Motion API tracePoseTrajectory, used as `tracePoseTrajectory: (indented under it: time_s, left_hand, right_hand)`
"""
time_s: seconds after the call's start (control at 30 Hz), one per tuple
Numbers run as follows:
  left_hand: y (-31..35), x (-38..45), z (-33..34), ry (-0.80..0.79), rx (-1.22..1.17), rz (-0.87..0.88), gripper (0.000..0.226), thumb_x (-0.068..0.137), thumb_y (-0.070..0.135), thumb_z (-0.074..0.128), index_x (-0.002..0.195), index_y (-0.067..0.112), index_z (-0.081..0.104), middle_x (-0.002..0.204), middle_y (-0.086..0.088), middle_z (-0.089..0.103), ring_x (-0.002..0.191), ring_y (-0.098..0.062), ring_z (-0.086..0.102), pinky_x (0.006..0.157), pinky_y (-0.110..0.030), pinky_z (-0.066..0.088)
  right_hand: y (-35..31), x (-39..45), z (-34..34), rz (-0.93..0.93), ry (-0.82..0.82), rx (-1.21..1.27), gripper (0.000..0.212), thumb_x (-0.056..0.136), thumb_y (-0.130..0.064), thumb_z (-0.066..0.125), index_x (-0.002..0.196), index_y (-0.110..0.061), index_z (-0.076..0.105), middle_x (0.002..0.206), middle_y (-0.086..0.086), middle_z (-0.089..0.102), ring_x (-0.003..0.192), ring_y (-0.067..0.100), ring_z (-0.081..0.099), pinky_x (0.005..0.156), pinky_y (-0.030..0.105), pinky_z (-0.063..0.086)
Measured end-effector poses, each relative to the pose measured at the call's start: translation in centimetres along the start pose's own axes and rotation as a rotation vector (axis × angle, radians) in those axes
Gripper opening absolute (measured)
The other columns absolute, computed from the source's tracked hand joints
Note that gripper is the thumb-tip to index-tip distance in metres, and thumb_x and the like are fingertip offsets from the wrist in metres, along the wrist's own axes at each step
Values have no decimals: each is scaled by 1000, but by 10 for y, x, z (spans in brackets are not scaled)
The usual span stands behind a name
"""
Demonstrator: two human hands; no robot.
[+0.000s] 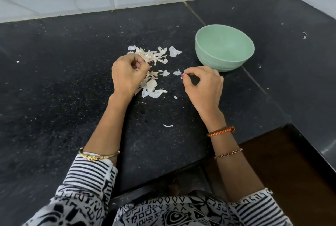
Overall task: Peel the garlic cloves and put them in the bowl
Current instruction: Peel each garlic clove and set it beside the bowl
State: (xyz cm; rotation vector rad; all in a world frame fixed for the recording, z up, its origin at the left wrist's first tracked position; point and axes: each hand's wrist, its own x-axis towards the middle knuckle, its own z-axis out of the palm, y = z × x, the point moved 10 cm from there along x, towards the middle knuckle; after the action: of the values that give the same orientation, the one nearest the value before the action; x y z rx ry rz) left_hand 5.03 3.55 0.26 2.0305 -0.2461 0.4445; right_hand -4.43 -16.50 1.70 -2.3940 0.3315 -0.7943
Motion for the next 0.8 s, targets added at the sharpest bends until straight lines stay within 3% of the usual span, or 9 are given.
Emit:
tracePoseTrajectory:
  time_s: [0.13,0.3,0.43,0.5,0.6,0.7,0.8]
  left_hand:
    - [-11,3,-11,50,-8,-60,8,68,19,53,64,13,57,56,13,49,55,-6,46,64,-30,47]
    - [-21,11,-18,53,54,-77,18,76,17,46,65,6,55,54,-6,54,53,-14,43,58,-22,39]
    - [-23,14,-26,92,89,-51,26,84,14,43,70,0,59,60,-17,56,56,-30,47,58,-32,40]
    - [-25,14,-30,126,90,-49,26,86,11,42,78,0,64,71,-11,64,70,-31,57,69,-33,45]
    - [-32,15,-29,144,48,-98,30,80,9,40,90,4,67,86,5,61,89,-25,60,84,-40,48]
    - [-38,15,-30,163,-14,-118,33,75,6,38,89,7,68,84,8,61,89,-24,61,83,-46,50]
    - [-36,14,-32,194,-45,-101,23,82,12,49,90,11,70,83,10,65,81,-17,63,77,-43,52]
  right_hand:
    - [-23,19,29,-46,-112,124,11,79,-20,63,81,-21,74,84,-1,69,80,24,61,77,44,48]
    - [-45,41,70,-98,-278,158,12,82,-17,63,83,-21,74,83,-3,69,81,17,61,82,43,48]
    - [-53,41,99,-206,-448,91,18,88,-16,58,99,-21,72,98,-4,70,87,18,61,94,43,44]
    - [-48,38,108,-253,-527,-1,19,90,-22,59,105,-25,70,104,-6,68,91,19,57,98,39,38]
    - [-43,33,117,-313,-613,-127,21,88,-28,63,107,-26,68,110,-6,64,103,19,50,91,31,31]
    - [-47,37,121,-309,-612,-101,12,88,-24,63,98,-22,69,104,-5,64,102,18,51,92,29,30]
    - [-55,42,125,-257,-559,76,8,87,-19,63,93,-17,67,91,-4,69,85,11,59,89,33,46]
